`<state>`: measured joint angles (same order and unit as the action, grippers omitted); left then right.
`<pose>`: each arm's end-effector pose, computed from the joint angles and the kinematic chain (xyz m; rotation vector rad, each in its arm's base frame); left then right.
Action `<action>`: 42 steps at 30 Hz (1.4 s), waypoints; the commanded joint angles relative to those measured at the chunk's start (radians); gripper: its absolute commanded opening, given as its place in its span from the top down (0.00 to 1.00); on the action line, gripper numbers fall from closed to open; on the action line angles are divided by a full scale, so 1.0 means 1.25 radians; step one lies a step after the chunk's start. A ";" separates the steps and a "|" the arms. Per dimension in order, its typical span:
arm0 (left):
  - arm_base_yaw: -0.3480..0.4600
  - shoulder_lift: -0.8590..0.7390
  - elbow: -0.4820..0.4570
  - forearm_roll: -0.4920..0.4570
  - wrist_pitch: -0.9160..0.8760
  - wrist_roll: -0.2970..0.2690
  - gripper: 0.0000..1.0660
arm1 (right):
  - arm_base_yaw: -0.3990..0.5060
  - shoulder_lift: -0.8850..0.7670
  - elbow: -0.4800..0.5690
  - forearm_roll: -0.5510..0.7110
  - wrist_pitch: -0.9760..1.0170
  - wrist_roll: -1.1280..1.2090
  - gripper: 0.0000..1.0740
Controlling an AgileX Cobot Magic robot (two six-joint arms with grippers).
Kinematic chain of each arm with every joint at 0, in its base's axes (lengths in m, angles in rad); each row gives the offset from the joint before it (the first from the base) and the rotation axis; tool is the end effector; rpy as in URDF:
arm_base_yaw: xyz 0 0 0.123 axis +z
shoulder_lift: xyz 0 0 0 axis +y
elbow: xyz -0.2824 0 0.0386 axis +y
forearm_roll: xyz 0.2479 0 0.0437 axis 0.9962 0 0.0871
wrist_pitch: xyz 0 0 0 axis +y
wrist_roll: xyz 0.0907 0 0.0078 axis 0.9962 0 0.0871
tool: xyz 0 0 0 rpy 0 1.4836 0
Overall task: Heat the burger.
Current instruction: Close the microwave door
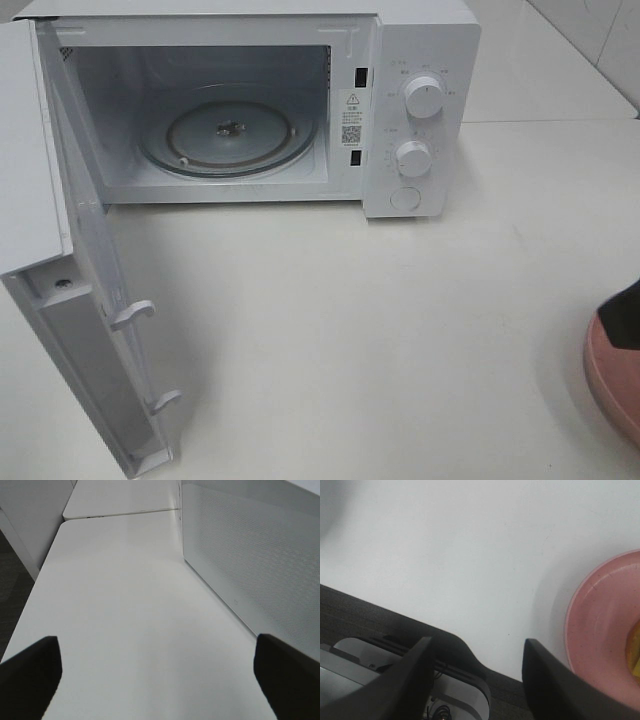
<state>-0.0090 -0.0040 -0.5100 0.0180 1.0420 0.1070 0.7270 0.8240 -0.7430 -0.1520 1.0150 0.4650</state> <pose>-0.0059 0.0015 0.2815 0.1159 2.0091 0.0839 0.1090 0.0813 0.3038 -0.3923 2.5525 0.2553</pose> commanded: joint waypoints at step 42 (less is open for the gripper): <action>0.004 -0.014 0.002 -0.002 -0.009 -0.001 0.06 | -0.474 -0.672 0.178 0.050 0.014 -0.223 0.29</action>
<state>-0.0090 -0.0040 -0.5100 0.0180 1.0420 0.1070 0.1440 0.0050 -0.5230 -0.0990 1.0510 0.2020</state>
